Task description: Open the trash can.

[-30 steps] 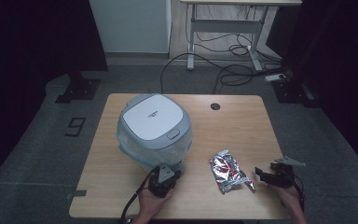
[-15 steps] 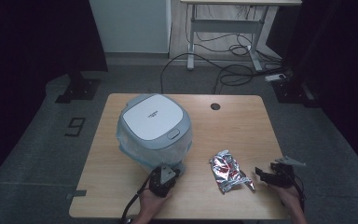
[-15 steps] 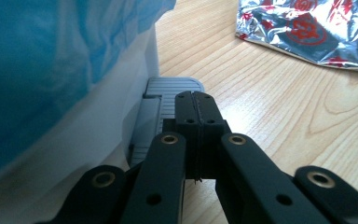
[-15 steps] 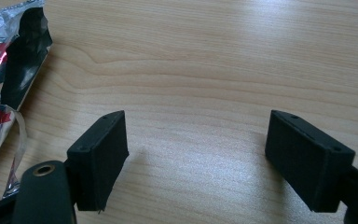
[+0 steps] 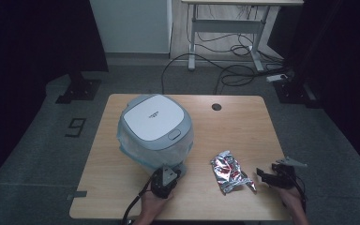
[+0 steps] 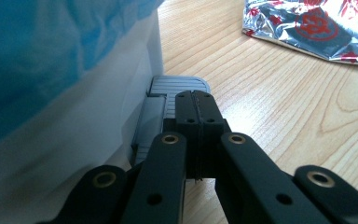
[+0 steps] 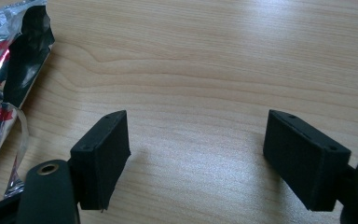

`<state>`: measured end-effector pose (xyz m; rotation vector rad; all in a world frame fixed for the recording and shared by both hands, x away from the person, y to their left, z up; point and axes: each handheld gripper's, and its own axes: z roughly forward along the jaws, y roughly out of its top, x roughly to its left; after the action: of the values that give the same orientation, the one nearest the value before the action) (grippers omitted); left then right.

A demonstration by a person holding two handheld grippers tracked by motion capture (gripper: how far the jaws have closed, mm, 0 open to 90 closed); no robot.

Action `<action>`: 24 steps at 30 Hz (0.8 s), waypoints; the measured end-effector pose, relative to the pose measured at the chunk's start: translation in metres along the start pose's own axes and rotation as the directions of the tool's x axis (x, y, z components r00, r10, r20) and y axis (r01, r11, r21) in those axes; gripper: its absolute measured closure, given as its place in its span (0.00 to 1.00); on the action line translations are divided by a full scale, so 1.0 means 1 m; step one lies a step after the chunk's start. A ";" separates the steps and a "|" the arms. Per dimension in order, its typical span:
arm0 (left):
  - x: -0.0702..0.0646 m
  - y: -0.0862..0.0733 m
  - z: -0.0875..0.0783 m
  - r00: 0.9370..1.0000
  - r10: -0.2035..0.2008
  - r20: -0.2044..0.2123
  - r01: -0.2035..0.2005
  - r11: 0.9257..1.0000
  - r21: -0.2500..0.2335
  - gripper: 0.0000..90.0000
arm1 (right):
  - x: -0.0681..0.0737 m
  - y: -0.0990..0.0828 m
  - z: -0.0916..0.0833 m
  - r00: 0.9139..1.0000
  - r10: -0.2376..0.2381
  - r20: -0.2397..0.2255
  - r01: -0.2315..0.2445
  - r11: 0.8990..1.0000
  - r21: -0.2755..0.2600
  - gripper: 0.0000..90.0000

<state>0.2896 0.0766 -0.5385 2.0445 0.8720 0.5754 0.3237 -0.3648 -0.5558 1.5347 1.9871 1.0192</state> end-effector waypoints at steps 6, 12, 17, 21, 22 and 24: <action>-0.002 -0.001 0.001 1.000 0.020 -0.009 -0.020 1.000 0.002 1.00 | 0.000 0.000 0.000 1.000 0.002 -0.001 -0.002 1.000 -0.001 0.24; -0.002 -0.002 0.001 1.000 0.025 -0.008 -0.025 1.000 -0.002 1.00 | 0.000 0.000 0.000 1.000 0.003 -0.001 -0.003 1.000 -0.001 0.24; -0.003 -0.002 0.001 0.999 0.039 -0.019 -0.039 0.999 0.000 1.00 | 0.000 0.000 0.000 1.000 0.000 0.001 0.000 1.000 0.000 0.24; -0.004 -0.003 0.002 0.999 0.041 -0.023 -0.041 0.999 0.000 1.00 | 0.000 0.000 0.000 1.000 0.003 -0.001 -0.003 1.000 -0.001 0.25; -0.004 -0.002 0.002 0.999 0.040 -0.022 -0.040 0.999 0.002 1.00 | 0.000 0.000 0.000 1.000 0.006 -0.001 -0.006 1.000 -0.001 0.25; -0.004 -0.003 0.002 0.999 0.038 -0.020 -0.037 0.999 0.006 1.00 | 0.000 0.000 0.000 1.000 0.006 -0.001 -0.006 1.000 -0.001 0.25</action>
<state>0.2875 0.0737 -0.5421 2.0672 0.8496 0.6160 0.3233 -0.3653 -0.5558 1.5410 1.9832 1.0240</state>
